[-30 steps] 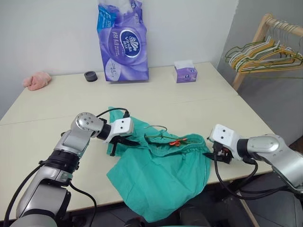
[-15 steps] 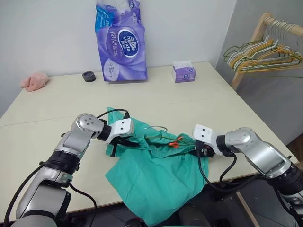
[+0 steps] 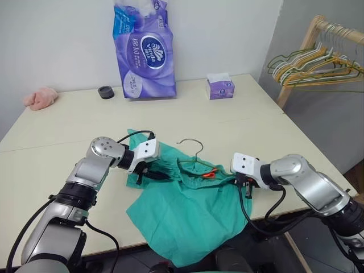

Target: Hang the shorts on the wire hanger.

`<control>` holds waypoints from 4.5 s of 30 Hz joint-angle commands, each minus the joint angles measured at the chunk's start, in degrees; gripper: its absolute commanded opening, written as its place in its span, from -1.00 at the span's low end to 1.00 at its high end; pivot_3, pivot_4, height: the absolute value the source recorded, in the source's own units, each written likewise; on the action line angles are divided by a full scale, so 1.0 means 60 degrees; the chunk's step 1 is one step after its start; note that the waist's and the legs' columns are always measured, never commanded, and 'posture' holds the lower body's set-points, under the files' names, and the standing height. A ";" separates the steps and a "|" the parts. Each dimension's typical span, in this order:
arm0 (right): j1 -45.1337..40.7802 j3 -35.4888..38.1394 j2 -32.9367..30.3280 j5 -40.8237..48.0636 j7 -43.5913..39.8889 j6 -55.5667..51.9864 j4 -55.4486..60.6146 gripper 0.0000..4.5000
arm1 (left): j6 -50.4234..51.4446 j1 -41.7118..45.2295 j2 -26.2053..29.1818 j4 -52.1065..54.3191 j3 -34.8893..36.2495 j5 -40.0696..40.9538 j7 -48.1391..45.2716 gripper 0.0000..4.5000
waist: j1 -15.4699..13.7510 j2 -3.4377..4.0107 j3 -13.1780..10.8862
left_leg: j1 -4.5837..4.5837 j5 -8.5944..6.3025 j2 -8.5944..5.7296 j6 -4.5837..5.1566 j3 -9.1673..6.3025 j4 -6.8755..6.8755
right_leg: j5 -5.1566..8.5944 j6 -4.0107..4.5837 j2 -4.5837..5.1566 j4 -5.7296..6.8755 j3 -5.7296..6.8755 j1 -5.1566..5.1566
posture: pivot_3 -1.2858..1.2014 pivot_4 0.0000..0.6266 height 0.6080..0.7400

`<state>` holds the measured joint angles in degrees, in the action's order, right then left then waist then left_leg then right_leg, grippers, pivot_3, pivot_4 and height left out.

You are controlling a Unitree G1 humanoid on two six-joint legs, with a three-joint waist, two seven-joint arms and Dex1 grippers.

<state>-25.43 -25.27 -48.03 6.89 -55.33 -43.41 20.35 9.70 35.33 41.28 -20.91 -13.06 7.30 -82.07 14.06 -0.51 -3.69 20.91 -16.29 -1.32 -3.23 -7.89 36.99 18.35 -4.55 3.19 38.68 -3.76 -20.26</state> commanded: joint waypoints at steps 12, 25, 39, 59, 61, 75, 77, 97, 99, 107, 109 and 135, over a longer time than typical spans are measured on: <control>0.0410 0.1263 -0.0598 0.0728 -0.0304 -0.0562 0.0873 -1.00 | -0.0838 0.0161 0.0468 -0.1254 0.0323 -0.0210 -0.0438 0.77 | 0.0019 0.0006 -0.0002 | -0.0001 0.0000 0.0004 0.0000 0.0002 -0.0002 | 0.0002 0.0003 0.0001 0.0002 -0.0001 0.0000 | -0.19 -0.87 1.00; 0.0791 0.1595 -0.1033 0.1163 -0.0388 -0.0877 0.1265 -1.00 | -0.2413 0.0927 -0.0162 -0.3198 0.0865 -0.0587 0.1190 -0.85 | 0.0031 0.0004 -0.0001 | 0.0001 0.0000 0.0004 0.0000 -0.0002 -0.0001 | 0.0002 0.0003 0.0010 0.0001 0.0002 -0.0001 | -0.20 -0.88 1.00; 0.1716 0.2705 -0.1867 0.1752 -0.0429 -0.1120 0.1273 -1.00 | -0.3499 0.0894 -0.0084 -0.3906 0.0718 -0.1279 0.1706 -0.98 | 0.0027 0.0003 -0.0001 | 0.0002 0.0000 0.0004 0.0000 0.0000 -0.0001 | 0.0002 0.0002 0.0013 0.0001 0.0002 0.0001 | -0.20 -0.88 1.00; 0.2571 0.3575 -0.2372 0.2085 -0.0381 -0.0749 0.1410 -1.00 | -0.1753 0.0715 -0.0550 -0.2601 0.1477 -0.0075 0.1653 -0.73 | 0.0054 0.0002 -0.0002 | 0.0004 0.0000 0.0003 0.0001 0.0006 -0.0001 | 0.0006 -0.0004 0.0007 0.0001 0.0003 0.0003 | -0.20 -0.86 1.00; 0.2589 0.3614 -0.2356 0.2129 -0.0348 -0.0795 0.1411 -1.00 | -0.1232 0.0656 -0.0465 -0.2195 0.1631 0.0188 0.1518 -0.46 | 0.0054 0.0001 -0.0002 | 0.0004 0.0000 0.0004 0.0001 0.0005 -0.0001 | 0.0006 -0.0004 0.0006 0.0001 0.0003 0.0002 | -0.20 -0.86 1.00; 0.2672 0.4156 -0.2141 0.2908 0.0086 -0.1944 0.1741 -1.00 | 0.0355 0.0025 -0.0347 0.0391 0.1390 0.0965 0.1010 0.56 | 0.0028 0.0003 -0.0002 | 0.0002 0.0000 0.0008 0.0000 0.0007 -0.0001 | 0.0006 -0.0004 0.0009 -0.0007 -0.0004 0.0010 | -0.21 -0.84 1.00; 0.2693 0.4077 -0.2207 0.2875 0.0127 -0.1809 0.1849 -1.00 | 0.0008 0.0048 -0.0474 0.0184 0.1183 0.0745 0.1053 0.56 | 0.0023 0.0002 -0.0002 | 0.0002 0.0000 0.0007 0.0000 0.0005 -0.0001 | 0.0006 -0.0004 0.0009 -0.0007 -0.0003 0.0010 | -0.21 -0.85 1.00; 0.2449 0.3313 -0.2453 0.1679 0.0111 -0.0283 0.2239 -1.00 | -0.1673 0.0415 -0.0527 -0.0929 -0.0003 -0.0297 -0.0249 0.99 | 0.0043 0.0001 -0.0008 | 0.0003 0.0000 0.0004 0.0000 0.0013 -0.0002 | 0.0008 -0.0006 0.0005 -0.0016 -0.0003 0.0010 | -0.22 -0.84 1.00; 0.2436 0.3296 -0.2421 0.1652 0.0088 -0.0283 0.2242 -1.00 | -0.1650 0.0554 -0.0659 -0.1146 0.0061 -0.0271 -0.0116 0.99 | 0.0039 0.0001 -0.0008 | 0.0004 0.0000 0.0004 0.0000 0.0012 -0.0002 | 0.0008 -0.0005 0.0005 -0.0018 -0.0003 0.0011 | -0.22 -0.84 1.00; 0.2390 0.3203 -0.2371 0.1642 0.0076 -0.0265 0.2259 -1.00 | -0.2282 0.1036 -0.1060 -0.2162 0.0166 -0.0420 0.0438 0.07 | 0.0052 -0.0002 -0.0010 | 0.0004 -0.0001 0.0003 0.0000 0.0014 -0.0001 | 0.0009 -0.0008 0.0007 -0.0017 -0.0003 0.0010 | -0.22 -0.84 1.00; 0.2401 0.3199 -0.2382 0.1643 0.0076 -0.0261 0.2264 -1.00 | -0.2365 0.1090 -0.1091 -0.2272 0.0170 -0.0410 0.0450 -0.19 | 0.0059 -0.0002 -0.0010 | 0.0004 -0.0001 0.0003 0.0001 0.0014 -0.0001 | 0.0009 -0.0008 0.0007 -0.0016 -0.0003 0.0010 | -0.22 -0.85 1.00; 0.3788 0.4029 -0.3546 0.1685 -0.0627 0.0408 0.2099 -1.00 | -0.4090 0.1491 -0.1033 -0.4157 0.0221 -0.1033 0.1278 -0.98 | 0.0048 -0.0004 -0.0009 | 0.0005 -0.0001 0.0002 0.0000 0.0012 0.0001 | 0.0011 -0.0012 0.0011 -0.0017 -0.0002 0.0013 | -0.22 -0.87 1.00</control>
<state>-2.69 -3.38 -68.23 16.95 -57.92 -42.00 32.11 -13.39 42.57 34.56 -45.69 -13.11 1.56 -75.34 14.35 -0.53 -3.74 20.94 -16.30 -1.31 -3.23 -7.80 36.99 18.42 -4.63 3.25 38.58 -3.77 -20.19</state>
